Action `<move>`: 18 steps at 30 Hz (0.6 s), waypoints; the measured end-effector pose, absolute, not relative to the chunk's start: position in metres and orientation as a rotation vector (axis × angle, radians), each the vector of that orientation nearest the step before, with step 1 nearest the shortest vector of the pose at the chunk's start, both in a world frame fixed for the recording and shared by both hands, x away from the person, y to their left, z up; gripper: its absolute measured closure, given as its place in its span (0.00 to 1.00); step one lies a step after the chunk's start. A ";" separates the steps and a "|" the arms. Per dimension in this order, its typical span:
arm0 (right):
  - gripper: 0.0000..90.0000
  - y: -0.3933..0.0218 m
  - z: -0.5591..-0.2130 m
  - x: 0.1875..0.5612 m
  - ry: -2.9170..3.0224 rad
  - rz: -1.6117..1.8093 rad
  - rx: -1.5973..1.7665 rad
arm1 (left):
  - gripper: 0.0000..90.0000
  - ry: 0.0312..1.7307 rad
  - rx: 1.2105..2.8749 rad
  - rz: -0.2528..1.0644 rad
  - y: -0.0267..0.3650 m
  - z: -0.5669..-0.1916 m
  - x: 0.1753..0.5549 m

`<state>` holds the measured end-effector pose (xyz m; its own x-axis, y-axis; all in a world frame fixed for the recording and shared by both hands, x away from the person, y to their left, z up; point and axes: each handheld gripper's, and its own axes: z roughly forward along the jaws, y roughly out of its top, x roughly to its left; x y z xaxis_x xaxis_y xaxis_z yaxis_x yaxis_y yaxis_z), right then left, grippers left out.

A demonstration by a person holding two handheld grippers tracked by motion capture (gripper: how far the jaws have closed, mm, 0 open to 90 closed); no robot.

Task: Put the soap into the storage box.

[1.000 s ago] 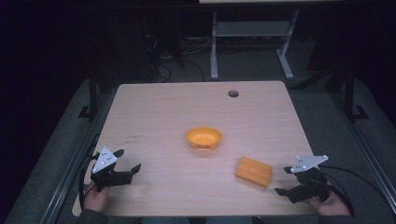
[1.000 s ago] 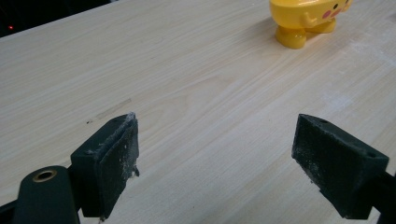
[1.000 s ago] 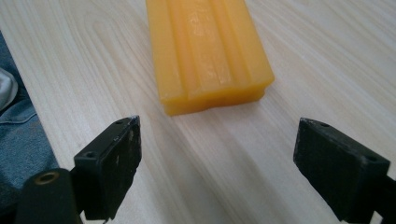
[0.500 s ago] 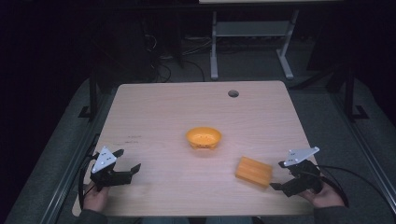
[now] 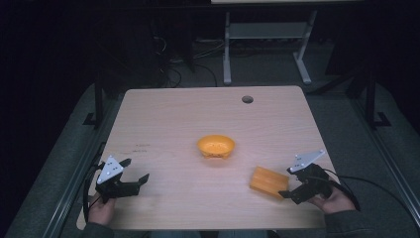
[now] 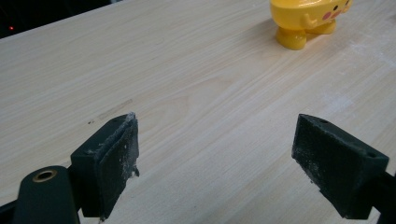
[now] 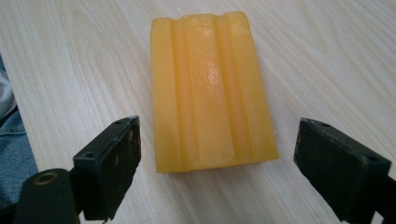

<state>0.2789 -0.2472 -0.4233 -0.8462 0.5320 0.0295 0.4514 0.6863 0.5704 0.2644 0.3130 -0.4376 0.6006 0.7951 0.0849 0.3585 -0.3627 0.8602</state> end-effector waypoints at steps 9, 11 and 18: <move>0.16 -0.237 -0.422 0.287 2.779 0.846 0.780 | 0.16 0.923 1.953 0.634 0.313 -0.438 0.264; 0.16 -0.235 -0.422 0.289 2.781 0.838 0.759 | 0.16 0.926 1.952 0.631 0.313 -0.438 0.264; 0.16 -0.226 -0.420 0.294 2.792 0.841 0.726 | 0.16 0.915 1.959 0.639 0.314 -0.437 0.265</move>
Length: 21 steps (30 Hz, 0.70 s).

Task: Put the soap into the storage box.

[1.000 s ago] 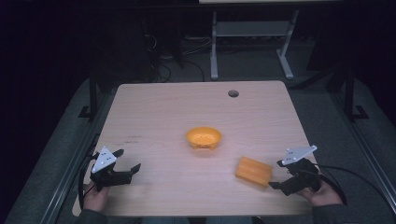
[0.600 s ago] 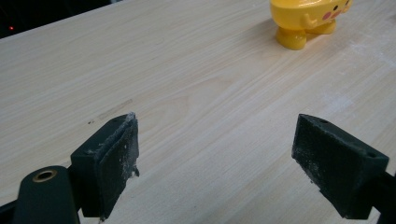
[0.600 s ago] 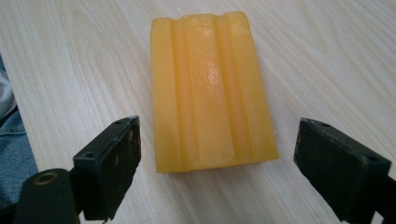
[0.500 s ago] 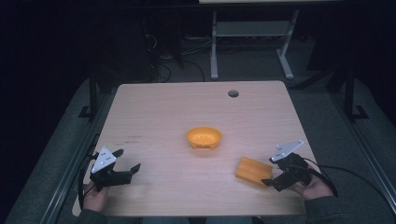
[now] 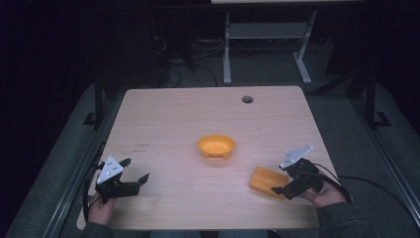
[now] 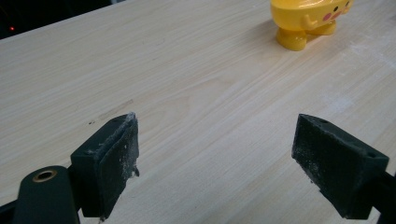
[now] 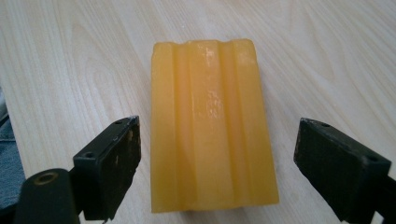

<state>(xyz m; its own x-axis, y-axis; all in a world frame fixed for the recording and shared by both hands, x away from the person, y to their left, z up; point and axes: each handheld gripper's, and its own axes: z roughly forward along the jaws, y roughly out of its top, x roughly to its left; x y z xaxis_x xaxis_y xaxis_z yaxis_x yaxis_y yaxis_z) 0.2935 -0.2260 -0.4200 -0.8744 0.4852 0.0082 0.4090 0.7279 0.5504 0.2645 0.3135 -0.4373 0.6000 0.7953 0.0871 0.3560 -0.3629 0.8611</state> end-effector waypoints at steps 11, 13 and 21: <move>0.16 -0.215 -0.422 0.300 2.816 0.822 0.693 | 0.16 0.919 1.957 0.634 0.313 -0.437 0.264; 0.16 -0.213 -0.423 0.301 2.817 0.821 0.684 | 0.16 0.921 1.956 0.634 0.313 -0.437 0.264; 0.16 -0.205 -0.427 0.305 2.840 0.801 0.656 | 0.16 0.920 1.955 0.633 0.314 -0.437 0.264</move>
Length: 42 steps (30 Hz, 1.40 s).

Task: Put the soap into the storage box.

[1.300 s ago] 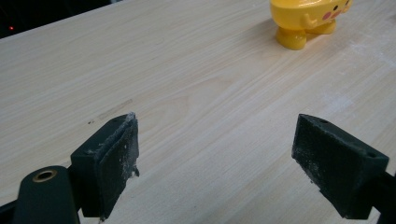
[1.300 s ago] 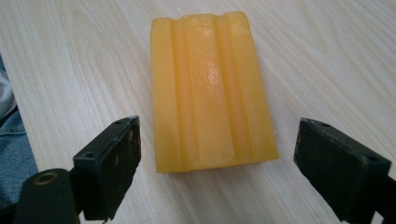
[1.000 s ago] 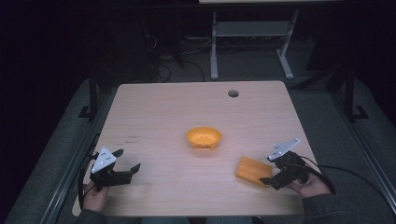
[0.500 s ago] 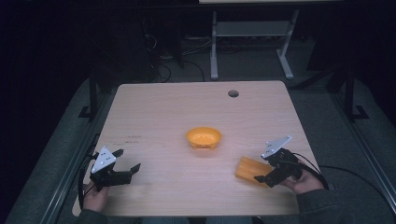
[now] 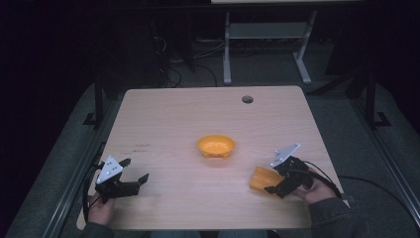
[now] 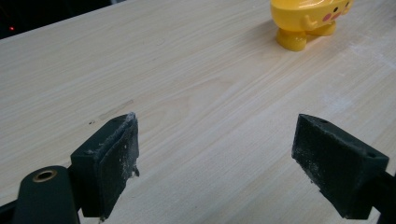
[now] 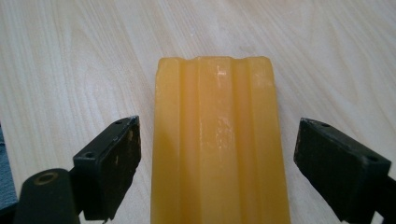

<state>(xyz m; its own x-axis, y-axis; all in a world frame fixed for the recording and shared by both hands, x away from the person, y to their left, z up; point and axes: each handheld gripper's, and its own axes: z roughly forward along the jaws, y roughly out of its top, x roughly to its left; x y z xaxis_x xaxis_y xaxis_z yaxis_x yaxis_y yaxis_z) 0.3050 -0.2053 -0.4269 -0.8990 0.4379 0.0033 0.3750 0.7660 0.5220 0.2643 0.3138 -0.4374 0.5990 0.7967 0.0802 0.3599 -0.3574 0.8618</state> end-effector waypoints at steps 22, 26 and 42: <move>0.16 -0.195 -0.447 0.310 2.886 0.706 0.645 | 0.16 0.918 1.955 0.630 0.313 -0.437 0.264; 0.17 -0.192 -0.451 0.311 2.899 0.668 0.642 | 0.16 0.919 1.954 0.630 0.314 -0.437 0.263; 0.23 -0.189 -0.453 0.312 2.907 0.629 0.611 | 0.16 0.917 1.955 0.631 0.314 -0.437 0.264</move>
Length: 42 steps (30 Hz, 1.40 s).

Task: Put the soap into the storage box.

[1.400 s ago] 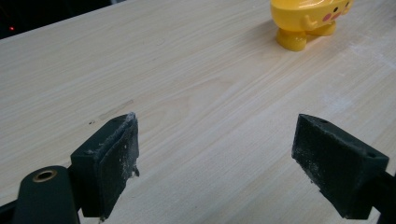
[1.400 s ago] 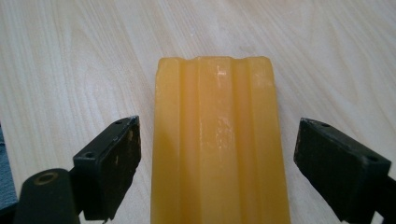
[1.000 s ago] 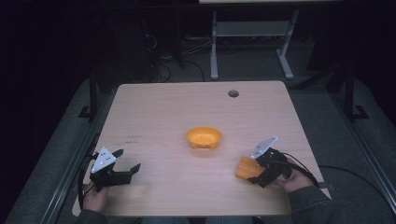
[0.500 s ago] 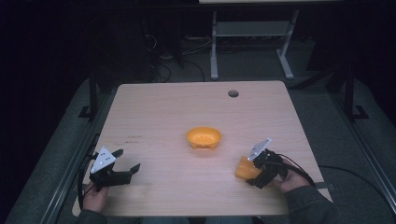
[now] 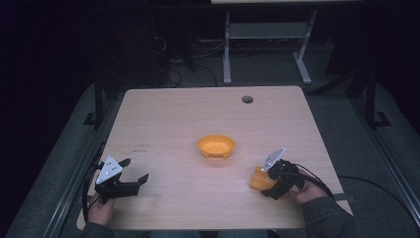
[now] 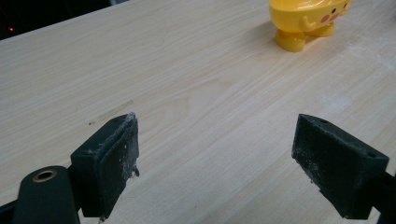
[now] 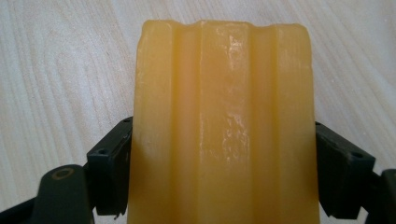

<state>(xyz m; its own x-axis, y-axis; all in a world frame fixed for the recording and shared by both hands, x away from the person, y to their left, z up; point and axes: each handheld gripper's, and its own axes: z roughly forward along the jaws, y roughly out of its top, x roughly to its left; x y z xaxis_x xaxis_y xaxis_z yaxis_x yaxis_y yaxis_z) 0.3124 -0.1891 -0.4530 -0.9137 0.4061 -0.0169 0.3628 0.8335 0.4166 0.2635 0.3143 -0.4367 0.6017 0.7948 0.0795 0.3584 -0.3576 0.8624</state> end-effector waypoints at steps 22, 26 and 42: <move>0.23 -0.190 -0.437 0.314 2.902 0.675 0.516 | 0.16 0.916 1.956 0.636 0.315 -0.436 0.263; 0.23 -0.187 -0.430 0.319 2.899 0.675 0.500 | 0.16 0.918 1.957 0.635 0.315 -0.435 0.263; 0.23 -0.179 -0.414 0.338 2.903 0.691 0.464 | 0.16 0.917 1.952 0.637 0.316 -0.435 0.263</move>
<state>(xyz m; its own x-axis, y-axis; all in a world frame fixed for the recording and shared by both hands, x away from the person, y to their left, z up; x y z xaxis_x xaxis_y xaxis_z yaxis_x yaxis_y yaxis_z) 0.3375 -0.1793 -0.4135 -0.9455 0.3222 -0.0467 0.2666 0.8486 0.4569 0.2629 0.3157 -0.4350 0.5988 0.7966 0.0828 0.3549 -0.3567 0.8642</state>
